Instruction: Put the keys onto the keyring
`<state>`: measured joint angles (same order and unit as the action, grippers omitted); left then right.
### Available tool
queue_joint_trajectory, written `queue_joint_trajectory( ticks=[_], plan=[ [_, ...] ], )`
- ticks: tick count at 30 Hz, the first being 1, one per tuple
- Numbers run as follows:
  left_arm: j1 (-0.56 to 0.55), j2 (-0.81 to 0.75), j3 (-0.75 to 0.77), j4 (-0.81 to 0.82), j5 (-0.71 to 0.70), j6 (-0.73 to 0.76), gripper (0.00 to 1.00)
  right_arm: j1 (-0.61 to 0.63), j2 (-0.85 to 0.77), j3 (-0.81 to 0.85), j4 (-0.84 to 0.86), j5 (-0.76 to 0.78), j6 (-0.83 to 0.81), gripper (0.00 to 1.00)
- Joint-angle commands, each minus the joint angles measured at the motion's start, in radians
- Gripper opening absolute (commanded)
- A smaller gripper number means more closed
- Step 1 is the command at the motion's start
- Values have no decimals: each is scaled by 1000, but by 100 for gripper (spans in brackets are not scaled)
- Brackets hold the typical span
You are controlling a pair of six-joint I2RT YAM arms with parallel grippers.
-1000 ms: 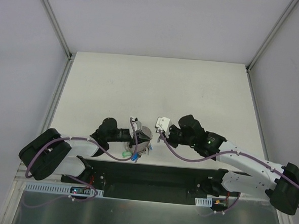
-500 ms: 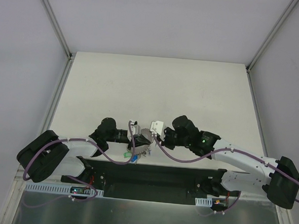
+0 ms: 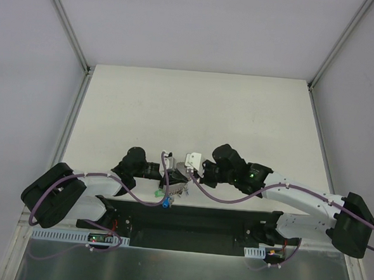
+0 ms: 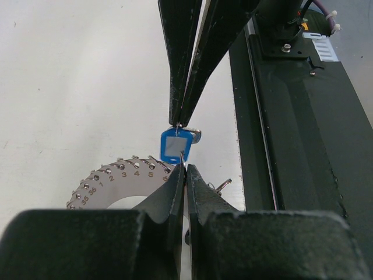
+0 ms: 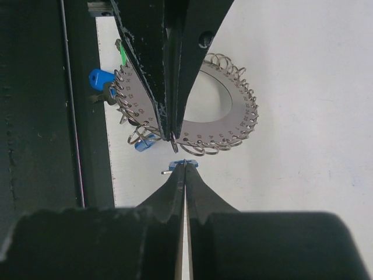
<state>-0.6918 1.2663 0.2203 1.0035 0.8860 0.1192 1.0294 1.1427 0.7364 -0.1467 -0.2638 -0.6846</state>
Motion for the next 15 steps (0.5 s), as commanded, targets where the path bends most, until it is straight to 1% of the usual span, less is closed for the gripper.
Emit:
queue_joint_trajectory(
  ticks=[1,15],
  plan=[
    [11,-13,37,44,56,7,0,9,14,50,4,-43,-24,1],
    [11,-15,42,44,64,-1,0,12,46,63,1,-64,-27,1]
  ],
)
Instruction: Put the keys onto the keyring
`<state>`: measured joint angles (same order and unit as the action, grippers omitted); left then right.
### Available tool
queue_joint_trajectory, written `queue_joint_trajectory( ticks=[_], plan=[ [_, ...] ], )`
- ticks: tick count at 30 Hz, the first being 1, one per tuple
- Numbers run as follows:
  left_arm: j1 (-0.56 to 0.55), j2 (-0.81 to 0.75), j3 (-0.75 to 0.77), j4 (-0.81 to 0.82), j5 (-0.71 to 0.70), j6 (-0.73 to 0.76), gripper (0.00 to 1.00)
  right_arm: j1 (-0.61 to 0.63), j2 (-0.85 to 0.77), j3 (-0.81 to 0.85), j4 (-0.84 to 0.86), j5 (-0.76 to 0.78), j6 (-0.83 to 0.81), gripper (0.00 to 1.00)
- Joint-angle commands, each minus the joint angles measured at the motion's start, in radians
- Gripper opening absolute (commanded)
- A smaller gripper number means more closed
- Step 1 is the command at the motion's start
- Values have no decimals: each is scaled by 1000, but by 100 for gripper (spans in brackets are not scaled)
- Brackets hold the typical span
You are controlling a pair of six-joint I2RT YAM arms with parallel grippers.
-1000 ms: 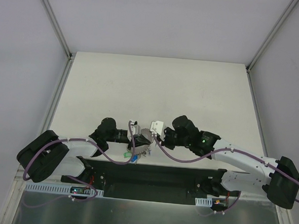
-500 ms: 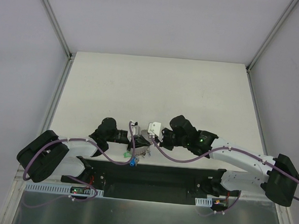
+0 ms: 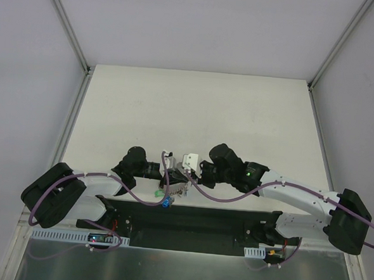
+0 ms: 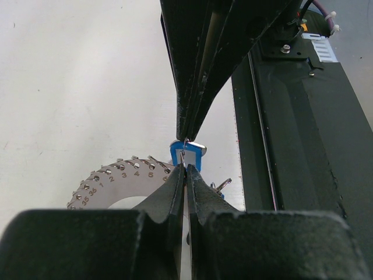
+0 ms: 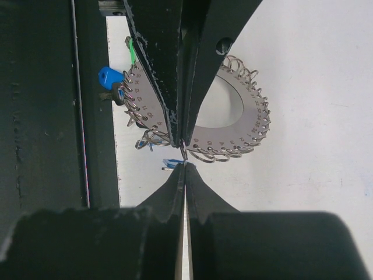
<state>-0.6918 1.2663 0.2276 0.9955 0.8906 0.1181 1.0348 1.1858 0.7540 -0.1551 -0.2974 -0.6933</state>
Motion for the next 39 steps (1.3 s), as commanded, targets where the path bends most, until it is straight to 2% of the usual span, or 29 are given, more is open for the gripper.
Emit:
queue_joint_trajectory(
  ticks=[1,22,39],
  plan=[
    [9,-13,36,52,60,2,0,7,3,47,9,-32,-17,1],
    [9,-13,39,45,62,3,0,7,-29,34,2,20,-17,1],
    [9,-16,42,46,82,2,0,7,0,44,11,-26,-17,1]
  ],
)
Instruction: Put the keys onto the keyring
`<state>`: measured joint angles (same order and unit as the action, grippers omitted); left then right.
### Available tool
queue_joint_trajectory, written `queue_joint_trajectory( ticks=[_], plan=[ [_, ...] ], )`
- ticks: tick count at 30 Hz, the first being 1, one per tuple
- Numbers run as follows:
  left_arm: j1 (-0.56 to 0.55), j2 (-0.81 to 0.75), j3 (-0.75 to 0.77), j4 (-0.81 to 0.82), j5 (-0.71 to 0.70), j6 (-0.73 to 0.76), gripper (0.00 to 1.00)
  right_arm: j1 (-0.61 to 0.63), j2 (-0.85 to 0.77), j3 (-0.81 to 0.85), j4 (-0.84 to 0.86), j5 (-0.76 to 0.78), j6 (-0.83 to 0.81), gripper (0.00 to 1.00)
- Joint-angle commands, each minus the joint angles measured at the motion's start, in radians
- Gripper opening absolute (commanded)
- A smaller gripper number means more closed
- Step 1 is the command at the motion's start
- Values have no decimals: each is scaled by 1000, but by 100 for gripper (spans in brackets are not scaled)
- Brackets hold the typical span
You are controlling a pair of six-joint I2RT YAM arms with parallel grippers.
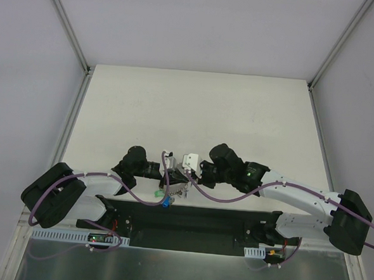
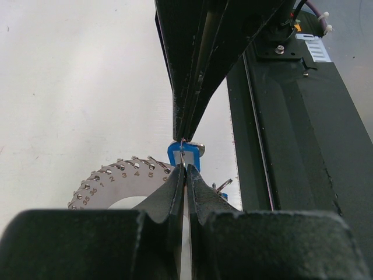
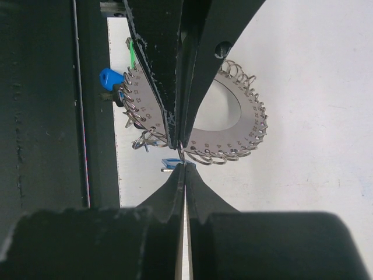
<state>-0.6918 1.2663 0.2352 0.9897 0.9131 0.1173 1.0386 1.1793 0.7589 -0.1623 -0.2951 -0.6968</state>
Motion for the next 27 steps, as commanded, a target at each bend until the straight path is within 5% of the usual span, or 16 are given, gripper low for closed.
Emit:
queue_joint_trajectory(
  ticks=[1,27],
  plan=[
    [9,-18,33,53,61,2,0,3,8,39,18,-32,-15,1],
    [9,42,0,279,66,-103,0,3,29,30,93,-122,14,1]
  ],
)
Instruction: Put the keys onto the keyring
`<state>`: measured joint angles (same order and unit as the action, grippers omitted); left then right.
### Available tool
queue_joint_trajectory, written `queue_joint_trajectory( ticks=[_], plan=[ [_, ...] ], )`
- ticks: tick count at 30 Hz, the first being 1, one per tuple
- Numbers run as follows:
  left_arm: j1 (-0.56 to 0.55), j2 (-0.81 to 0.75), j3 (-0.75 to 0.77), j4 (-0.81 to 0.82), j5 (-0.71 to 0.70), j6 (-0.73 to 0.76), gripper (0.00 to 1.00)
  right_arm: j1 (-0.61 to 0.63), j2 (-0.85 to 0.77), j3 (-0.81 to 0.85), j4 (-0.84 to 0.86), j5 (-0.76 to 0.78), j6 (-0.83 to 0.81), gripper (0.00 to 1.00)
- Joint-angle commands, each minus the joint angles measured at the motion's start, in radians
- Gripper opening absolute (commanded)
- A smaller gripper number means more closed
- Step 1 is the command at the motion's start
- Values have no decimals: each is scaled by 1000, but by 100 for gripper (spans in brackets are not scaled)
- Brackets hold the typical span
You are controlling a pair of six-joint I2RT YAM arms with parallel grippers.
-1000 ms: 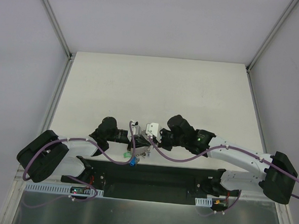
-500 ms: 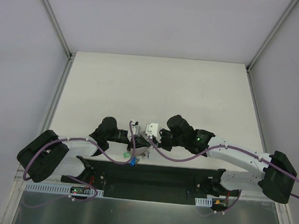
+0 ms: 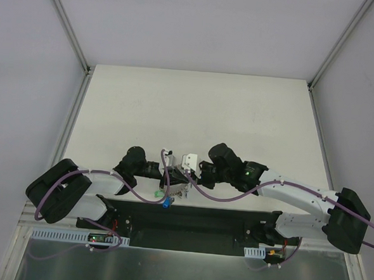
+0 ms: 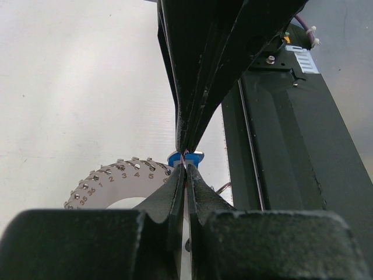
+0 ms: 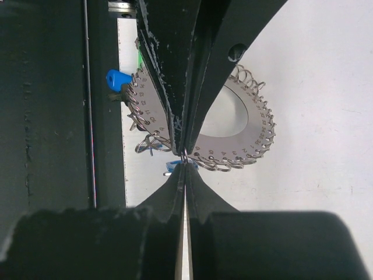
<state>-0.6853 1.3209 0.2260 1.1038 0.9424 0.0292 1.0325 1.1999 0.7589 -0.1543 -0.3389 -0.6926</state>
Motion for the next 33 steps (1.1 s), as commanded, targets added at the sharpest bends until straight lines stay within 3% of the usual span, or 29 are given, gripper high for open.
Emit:
queue_joint_trajectory(
  ticks=[1,15,18,20,22,33],
  plan=[
    [3,-12,10,162,35,-17,0,9,6,28,87,-80,10,1],
    [-23,-68,61,-90,-39,74,0,12,24,71,50,-43,36,2],
    [-22,-75,56,-91,-47,74,0,12,36,82,42,-38,44,6],
    [-23,-80,53,-91,-51,74,0,11,32,82,33,-19,51,20],
    [-23,-81,50,-88,-56,75,0,9,6,74,22,6,56,26],
    [-22,-86,36,-58,-68,61,0,-63,-103,-38,44,47,128,28]
  ],
)
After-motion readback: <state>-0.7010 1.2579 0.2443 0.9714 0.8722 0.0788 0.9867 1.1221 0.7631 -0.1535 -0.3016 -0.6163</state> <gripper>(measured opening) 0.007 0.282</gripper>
